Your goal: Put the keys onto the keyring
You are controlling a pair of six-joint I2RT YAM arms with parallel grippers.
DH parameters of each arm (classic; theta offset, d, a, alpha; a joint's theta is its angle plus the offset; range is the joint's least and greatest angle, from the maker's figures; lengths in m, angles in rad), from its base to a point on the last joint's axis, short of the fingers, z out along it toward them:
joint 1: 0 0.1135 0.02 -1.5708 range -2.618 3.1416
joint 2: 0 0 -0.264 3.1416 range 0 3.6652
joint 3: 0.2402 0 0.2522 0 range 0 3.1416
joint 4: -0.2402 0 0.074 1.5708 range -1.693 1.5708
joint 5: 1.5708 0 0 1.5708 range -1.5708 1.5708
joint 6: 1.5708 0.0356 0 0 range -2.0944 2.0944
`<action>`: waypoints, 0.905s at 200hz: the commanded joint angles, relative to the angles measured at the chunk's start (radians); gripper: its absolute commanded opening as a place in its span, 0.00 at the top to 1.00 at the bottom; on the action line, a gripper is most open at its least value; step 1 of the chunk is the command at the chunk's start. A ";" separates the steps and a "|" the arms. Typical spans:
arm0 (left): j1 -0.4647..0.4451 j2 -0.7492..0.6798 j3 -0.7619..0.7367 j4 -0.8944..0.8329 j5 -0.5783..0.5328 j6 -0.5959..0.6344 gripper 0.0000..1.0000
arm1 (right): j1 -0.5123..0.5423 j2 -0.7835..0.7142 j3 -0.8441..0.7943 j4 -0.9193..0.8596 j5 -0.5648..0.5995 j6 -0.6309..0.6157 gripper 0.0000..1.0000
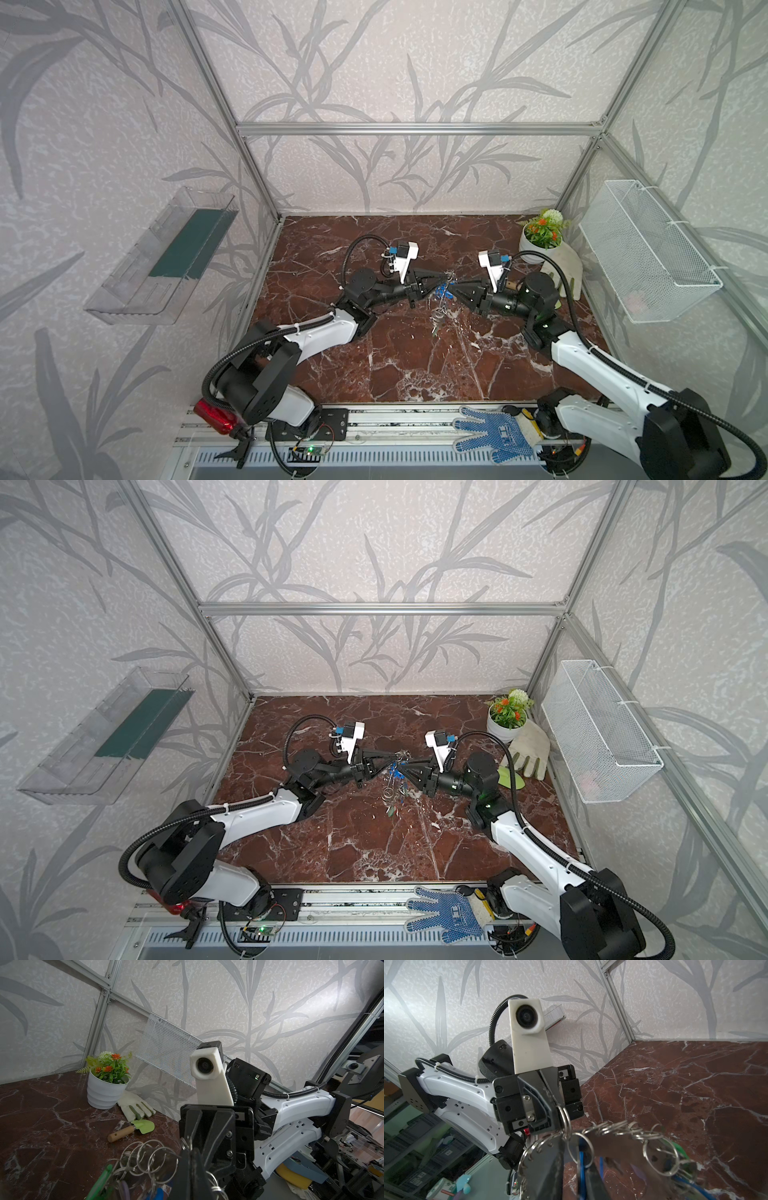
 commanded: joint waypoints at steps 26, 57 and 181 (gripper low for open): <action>-0.010 -0.137 0.039 -0.042 -0.069 0.067 1.00 | 0.009 -0.019 0.002 0.025 -0.017 -0.011 0.91; -0.016 -0.180 0.044 -0.111 -0.089 0.098 1.00 | 0.018 -0.012 0.007 0.023 -0.025 -0.013 0.93; -0.116 -0.154 0.037 -0.113 -0.239 0.222 1.00 | 0.126 0.016 0.071 -0.100 -0.069 -0.118 0.92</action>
